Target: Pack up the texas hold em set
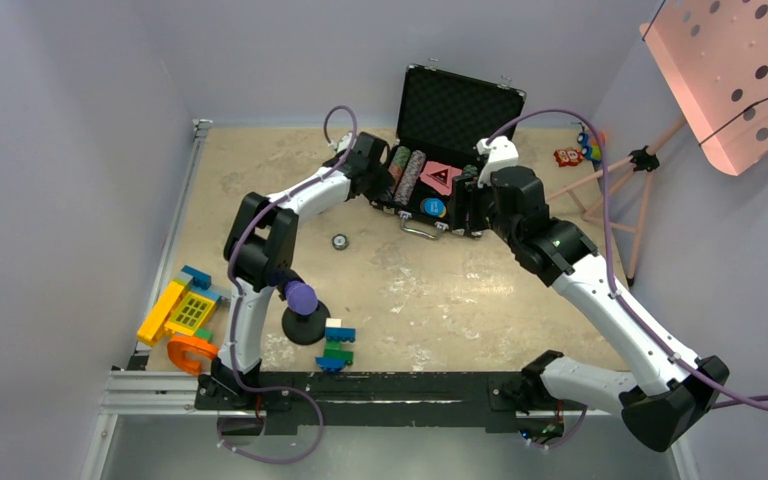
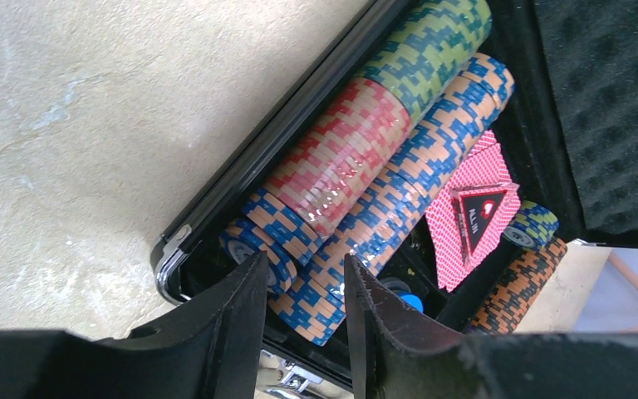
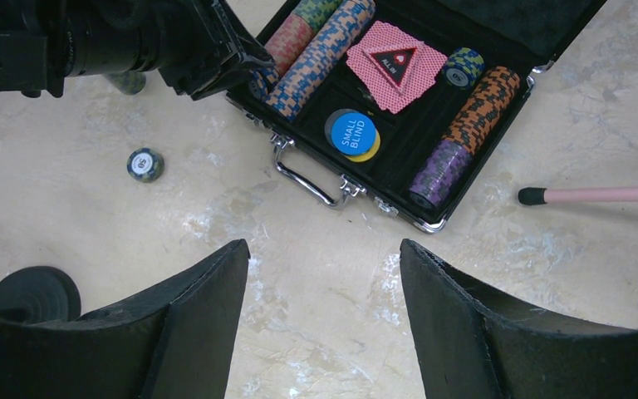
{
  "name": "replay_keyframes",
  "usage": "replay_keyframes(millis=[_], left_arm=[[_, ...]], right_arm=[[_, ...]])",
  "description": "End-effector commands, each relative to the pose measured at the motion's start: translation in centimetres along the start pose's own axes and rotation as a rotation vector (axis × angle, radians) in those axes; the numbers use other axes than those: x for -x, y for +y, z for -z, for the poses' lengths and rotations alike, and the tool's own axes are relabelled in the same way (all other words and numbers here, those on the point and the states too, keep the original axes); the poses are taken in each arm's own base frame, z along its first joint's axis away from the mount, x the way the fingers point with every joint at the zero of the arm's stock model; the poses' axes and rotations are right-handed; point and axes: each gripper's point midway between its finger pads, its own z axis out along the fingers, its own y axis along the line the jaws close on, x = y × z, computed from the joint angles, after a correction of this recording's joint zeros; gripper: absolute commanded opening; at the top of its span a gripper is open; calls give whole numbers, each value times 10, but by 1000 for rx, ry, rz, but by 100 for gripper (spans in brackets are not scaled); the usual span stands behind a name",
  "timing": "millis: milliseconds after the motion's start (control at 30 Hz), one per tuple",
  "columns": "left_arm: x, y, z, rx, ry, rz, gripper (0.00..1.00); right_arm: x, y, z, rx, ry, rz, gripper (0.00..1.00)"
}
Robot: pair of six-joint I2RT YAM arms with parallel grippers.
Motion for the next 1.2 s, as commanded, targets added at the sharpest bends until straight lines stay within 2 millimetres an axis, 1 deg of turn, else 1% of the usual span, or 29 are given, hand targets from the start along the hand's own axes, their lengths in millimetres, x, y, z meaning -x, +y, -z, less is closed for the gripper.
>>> replay_keyframes(millis=[0,67,167,300,433,533,633,700,767,800,833,900,933,967,1067,1167], left_arm=[[11,-30,10,-107,-35,-28,43],[11,-30,12,-109,-34,-36,46],[15,-31,19,-121,-45,-56,49],[21,-35,36,-152,-65,-93,55],[26,-38,58,-190,-80,-162,59],[37,-37,81,-204,-119,-228,64],[48,-32,107,-208,-154,-315,71],[57,-23,122,-195,-167,-367,78],[69,-9,135,-176,-165,-408,85],[74,0,140,-155,-155,-420,95],[81,11,143,-128,-142,-430,99],[93,35,147,-53,-109,-458,100],[100,51,148,0,-95,-477,100],[104,62,148,33,-87,-496,100],[114,85,146,108,-58,-566,100],[122,100,140,172,-38,-614,100]], right_arm=[[10,0,-1,1,-44,-10,70],[10,0,-1,1,-44,-9,70],[10,0,-1,0,-44,-10,70],[11,-1,-1,-5,-48,-9,70],[12,-3,1,-15,-54,-13,70],[15,-1,4,0,-69,-15,71],[17,0,6,12,-80,-12,71],[18,0,7,15,-84,-7,71],[19,1,9,23,-90,-1,71],[19,1,9,26,-92,3,71],[19,2,10,33,-92,7,71],[19,4,10,43,-92,14,71],[19,4,10,46,-92,19,71],[19,5,10,49,-90,22,72],[17,6,10,56,-81,33,72],[13,7,7,59,-63,42,72]])
